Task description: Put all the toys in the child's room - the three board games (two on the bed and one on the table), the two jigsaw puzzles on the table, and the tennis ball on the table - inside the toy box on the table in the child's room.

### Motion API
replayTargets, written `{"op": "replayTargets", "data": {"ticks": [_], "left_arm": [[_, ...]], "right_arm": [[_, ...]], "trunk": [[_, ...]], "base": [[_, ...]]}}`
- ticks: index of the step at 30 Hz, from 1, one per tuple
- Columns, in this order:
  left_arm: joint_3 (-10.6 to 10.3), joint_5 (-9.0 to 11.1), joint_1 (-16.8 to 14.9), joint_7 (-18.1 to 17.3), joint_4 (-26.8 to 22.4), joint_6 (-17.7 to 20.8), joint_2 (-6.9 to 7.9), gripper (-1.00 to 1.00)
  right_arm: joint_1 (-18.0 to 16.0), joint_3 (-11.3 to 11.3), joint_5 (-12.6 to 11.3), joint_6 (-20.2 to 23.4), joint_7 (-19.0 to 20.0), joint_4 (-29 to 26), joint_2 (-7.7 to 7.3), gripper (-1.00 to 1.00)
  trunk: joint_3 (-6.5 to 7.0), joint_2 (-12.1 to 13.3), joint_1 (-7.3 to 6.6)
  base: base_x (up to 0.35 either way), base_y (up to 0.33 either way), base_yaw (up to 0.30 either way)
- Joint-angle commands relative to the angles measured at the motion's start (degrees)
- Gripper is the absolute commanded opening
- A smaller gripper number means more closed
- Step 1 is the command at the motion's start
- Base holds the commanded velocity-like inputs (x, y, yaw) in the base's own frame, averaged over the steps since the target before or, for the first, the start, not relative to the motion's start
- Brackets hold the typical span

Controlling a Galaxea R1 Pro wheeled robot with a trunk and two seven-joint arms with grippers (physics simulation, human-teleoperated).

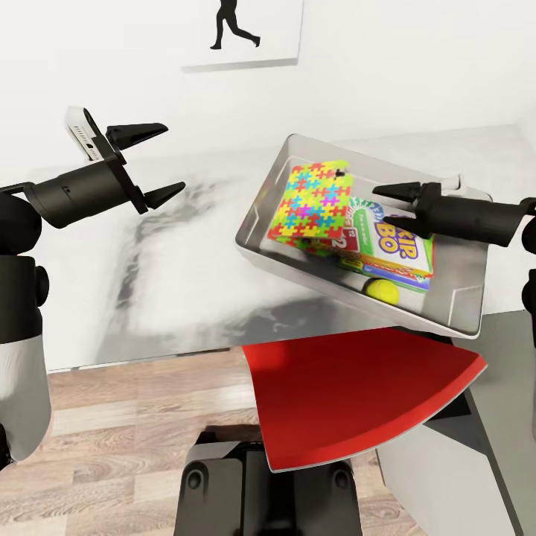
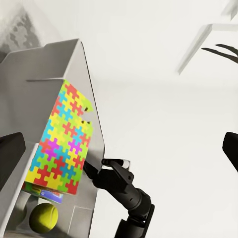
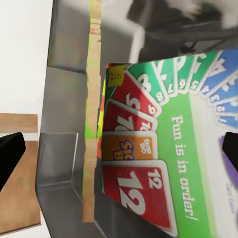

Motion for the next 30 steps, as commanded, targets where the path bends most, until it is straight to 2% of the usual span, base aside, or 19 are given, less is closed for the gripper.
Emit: {"op": "replayTargets", "data": {"ticks": [1, 5, 18, 26, 30], "left_arm": [[-0.03, 0.61, -0.03, 0.57, -0.01, -0.08, 0.01, 1.00], [-0.05, 0.61, -0.03, 0.59, -0.01, -0.08, 0.02, 1.00], [-0.08, 0.67, 0.03, 0.67, -0.01, -0.08, -0.11, 1.00], [-0.08, 0.66, 0.04, 0.70, -0.01, -0.08, -0.14, 1.00], [-0.08, 0.67, 0.04, 0.70, -0.01, -0.08, -0.14, 1.00]], "right_arm": [[-0.24, 0.04, -0.55, 0.00, -0.58, -0.03, -0.09, 1.00], [-0.81, 0.02, -0.55, 0.00, -0.55, -0.03, -0.42, 1.00], [-4.71, 0.01, -0.73, 0.00, 0.19, -0.03, -3.77, 1.00], [-6.40, 0.20, -0.86, 0.00, 6.12, -0.03, -5.06, 1.00], [-6.63, 0.30, -0.88, 0.00, 7.81, -0.03, -5.32, 1.00]], "trunk": [[-0.07, -0.09, 0.03], [-0.07, -0.09, 0.03], [-0.07, -0.09, 0.03], [-0.07, -0.09, 0.03], [-0.07, -0.09, 0.03]], "base": [[0.000, 0.000, 0.000], [0.000, 0.000, 0.000], [0.000, 0.000, 0.000], [0.000, 0.000, 0.000], [0.000, 0.000, 0.000]]}}
